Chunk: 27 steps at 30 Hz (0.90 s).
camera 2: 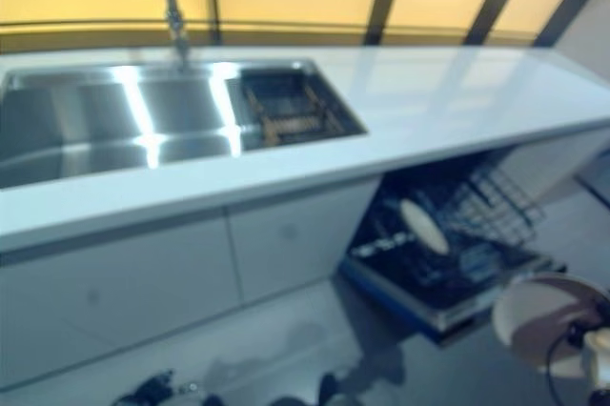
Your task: Take plates into dishwasher
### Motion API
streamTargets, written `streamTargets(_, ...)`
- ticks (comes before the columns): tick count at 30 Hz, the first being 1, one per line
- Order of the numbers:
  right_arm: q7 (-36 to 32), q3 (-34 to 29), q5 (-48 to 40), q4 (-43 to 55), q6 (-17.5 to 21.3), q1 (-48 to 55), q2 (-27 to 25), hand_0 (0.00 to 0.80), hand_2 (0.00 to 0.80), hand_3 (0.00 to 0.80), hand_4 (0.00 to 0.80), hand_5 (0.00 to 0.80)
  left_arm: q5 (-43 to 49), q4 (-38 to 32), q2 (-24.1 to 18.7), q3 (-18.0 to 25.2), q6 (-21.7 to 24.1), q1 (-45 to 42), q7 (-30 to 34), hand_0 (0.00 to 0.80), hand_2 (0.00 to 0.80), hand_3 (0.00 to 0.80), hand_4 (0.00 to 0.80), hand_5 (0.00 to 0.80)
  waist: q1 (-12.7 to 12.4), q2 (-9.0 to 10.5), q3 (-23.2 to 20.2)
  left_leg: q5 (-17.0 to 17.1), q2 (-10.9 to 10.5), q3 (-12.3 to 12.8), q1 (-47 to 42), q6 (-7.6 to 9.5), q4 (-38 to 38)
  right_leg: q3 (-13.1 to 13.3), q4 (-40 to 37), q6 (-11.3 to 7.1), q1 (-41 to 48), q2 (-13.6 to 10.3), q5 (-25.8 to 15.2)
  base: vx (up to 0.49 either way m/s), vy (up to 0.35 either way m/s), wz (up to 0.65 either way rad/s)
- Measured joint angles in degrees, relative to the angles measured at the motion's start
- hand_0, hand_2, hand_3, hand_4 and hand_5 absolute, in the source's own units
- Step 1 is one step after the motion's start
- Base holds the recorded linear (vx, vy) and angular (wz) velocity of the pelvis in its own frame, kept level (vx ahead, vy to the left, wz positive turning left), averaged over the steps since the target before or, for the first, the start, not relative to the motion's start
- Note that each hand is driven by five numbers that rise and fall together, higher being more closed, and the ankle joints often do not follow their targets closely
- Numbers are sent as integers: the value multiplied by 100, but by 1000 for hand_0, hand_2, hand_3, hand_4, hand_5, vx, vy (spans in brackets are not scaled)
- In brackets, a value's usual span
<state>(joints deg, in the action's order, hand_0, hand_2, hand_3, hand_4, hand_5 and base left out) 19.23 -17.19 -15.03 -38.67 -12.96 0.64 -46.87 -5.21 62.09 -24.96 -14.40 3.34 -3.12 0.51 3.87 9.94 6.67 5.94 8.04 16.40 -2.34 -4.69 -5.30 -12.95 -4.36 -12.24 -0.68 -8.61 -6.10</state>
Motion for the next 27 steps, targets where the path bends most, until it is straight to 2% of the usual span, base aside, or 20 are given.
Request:
streamTargets(3, -150, 144, 304, -2, -113, -2, -124, 800, 800, 800, 800, 800, 1, -58, 6, -7, 2, -57, 48, 0, 0, 0, 0, 0, 0, 39, -40, 10, 15, -87, 6, -24, 0, 9, -69, 149, 63, 51, -110, 61, -190, 14)
streamTargets(6, -286, 315, 606, 14, -132, -124, -229, 800, 800, 800, 800, 800, 7, -190, 28, -26, 32, -119, 101, 0, 0, 0, 0, 0, -15, -27, -43, 1, 17, -109, 22, -70, 0, 13, -76, 312, 58, 76, -156, 27, -161, 7)
streamTargets(9, -331, 471, 703, 38, -175, -309, -319, 800, 800, 800, 800, 800, 14, -266, 59, -38, 94, -135, 119, 0, 0, 0, 0, 0, -25, -178, 0, 8, 5, -153, 72, -95, 4, 11, -78, 412, 49, 97, -150, -17, -117, 9)
streamTargets(11, -338, 495, 903, 45, -233, -532, -380, 800, 800, 800, 800, 800, 17, -366, 125, -94, 104, -98, 118, 0, 0, 0, 0, 0, -21, -377, 75, 42, -17, -249, 102, -131, 16, 10, -78, 452, 41, 105, -149, -20, -109, 17)
streamTargets(15, -369, 953, 1434, 70, -263, -1059, -594, 800, 800, 800, 800, 800, 21, -477, 267, -251, 149, -49, 120, 0, 0, 0, 0, 0, -34, -699, 249, 54, -5, -269, 112, -149, 11, 5, -83, 486, 43, 132, -145, -17, -81, 3)
streamTargets(19, -406, 1192, 2042, 309, -262, -1273, -880, 800, 800, 800, 800, 800, 24, -482, 386, -288, 159, -38, 119, 0, 0, 0, 0, 0, -45, -877, 336, 46, 35, -312, 158, -131, 8, -20, -84, 537, 41, 146, -117, -20, -54, 6)
streamTargets(23, -454, 1352, 3092, 633, -107, -1300, -1287, 800, 800, 800, 800, 800, 55, -494, 402, -287, 211, -69, 120, 0, 0, 0, 0, 0, -30, -988, 382, 61, 32, -406, 198, -141, 13, -46, -83, 579, 48, 156, -90, -3, -32, 10)
streamTargets(27, -440, 1354, 3784, 912, 359, -1294, -1536, 800, 800, 800, 800, 800, 128, -538, 404, -288, 225, -42, 122, 0, 0, 0, 0, 0, -24, -967, 432, 73, -4, -450, 201, -157, 31, -71, -83, 579, 70, 145, -90, 1, 10, 6)
